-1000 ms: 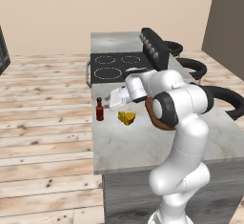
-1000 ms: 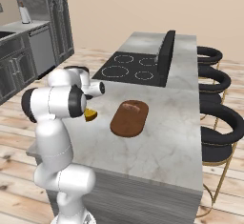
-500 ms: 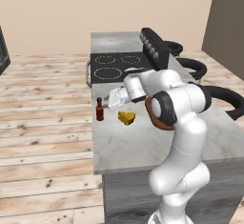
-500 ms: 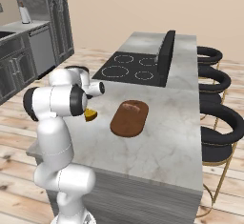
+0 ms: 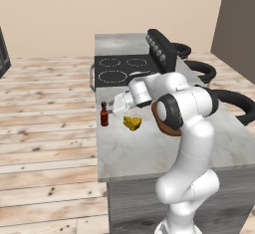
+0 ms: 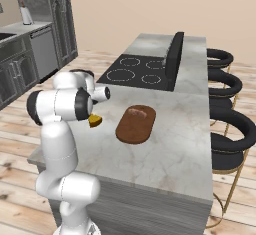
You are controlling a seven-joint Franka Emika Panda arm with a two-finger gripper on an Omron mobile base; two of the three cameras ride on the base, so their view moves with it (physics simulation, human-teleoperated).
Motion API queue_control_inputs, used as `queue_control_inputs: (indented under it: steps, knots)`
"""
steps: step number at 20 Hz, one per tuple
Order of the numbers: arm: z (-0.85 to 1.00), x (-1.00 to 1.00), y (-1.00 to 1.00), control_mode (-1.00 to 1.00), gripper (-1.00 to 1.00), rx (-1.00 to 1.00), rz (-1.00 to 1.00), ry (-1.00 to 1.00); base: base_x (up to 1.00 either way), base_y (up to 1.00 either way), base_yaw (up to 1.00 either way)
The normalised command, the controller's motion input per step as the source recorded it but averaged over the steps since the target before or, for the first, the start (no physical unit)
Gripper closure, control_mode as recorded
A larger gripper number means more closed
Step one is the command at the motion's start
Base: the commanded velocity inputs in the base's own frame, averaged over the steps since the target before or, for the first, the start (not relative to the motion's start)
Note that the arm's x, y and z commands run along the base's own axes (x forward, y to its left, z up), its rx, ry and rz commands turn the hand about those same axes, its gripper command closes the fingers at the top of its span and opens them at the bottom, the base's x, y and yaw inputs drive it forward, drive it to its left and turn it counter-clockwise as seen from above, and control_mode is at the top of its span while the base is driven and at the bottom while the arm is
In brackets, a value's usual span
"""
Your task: Retrieve the reheated potato from the microwave, then place the potato, cheese, and condiment on the cutting board.
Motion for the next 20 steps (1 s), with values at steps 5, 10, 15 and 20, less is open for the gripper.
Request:
queue_control_inputs:
  steps: [5,10,15,20]
  knots:
    - [-0.06,0.08,0.01,-1.00,-1.00,0.00,0.00,0.00,0.00,0.00,0.00]
    - [-0.02,0.08,0.03,-1.00,-1.00,0.00,0.00,0.00,0.00,0.00,0.00]
    - [-0.03,0.13,0.08,-1.00,-1.00,0.00,0.00,0.00,0.00,0.00,0.00]
    - [-0.04,0.08,0.08,-1.00,-1.00,0.00,0.00,0.00,0.00,0.00,0.00]
